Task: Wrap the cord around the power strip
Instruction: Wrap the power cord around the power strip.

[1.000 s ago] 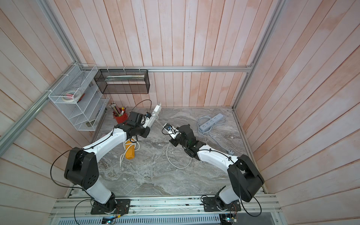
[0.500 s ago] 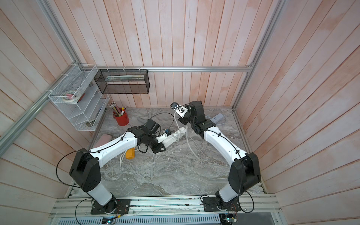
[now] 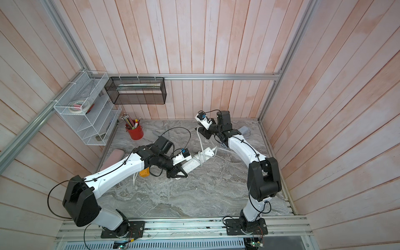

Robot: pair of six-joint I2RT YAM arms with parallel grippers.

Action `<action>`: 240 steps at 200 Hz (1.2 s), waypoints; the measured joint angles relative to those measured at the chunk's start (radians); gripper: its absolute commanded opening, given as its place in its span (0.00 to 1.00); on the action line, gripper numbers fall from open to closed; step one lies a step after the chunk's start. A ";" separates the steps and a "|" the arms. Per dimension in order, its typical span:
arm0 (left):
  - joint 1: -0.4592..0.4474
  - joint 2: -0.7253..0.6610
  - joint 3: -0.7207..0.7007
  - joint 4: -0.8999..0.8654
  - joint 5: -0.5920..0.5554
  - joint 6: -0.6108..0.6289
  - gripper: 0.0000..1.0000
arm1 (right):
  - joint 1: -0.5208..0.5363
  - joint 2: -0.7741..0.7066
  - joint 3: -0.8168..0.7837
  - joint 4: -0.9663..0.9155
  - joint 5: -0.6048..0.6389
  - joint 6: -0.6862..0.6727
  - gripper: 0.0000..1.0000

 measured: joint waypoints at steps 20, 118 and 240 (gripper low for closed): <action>0.031 -0.033 -0.010 0.021 0.048 0.002 0.00 | -0.005 0.023 -0.063 0.063 -0.005 0.060 0.49; 0.137 -0.129 -0.060 0.358 0.153 -0.238 0.00 | -0.016 0.025 -0.356 0.375 -0.018 0.352 0.55; 0.539 -0.100 -0.121 0.573 -0.040 -0.588 0.00 | 0.210 -0.029 -0.527 0.456 0.242 0.354 0.00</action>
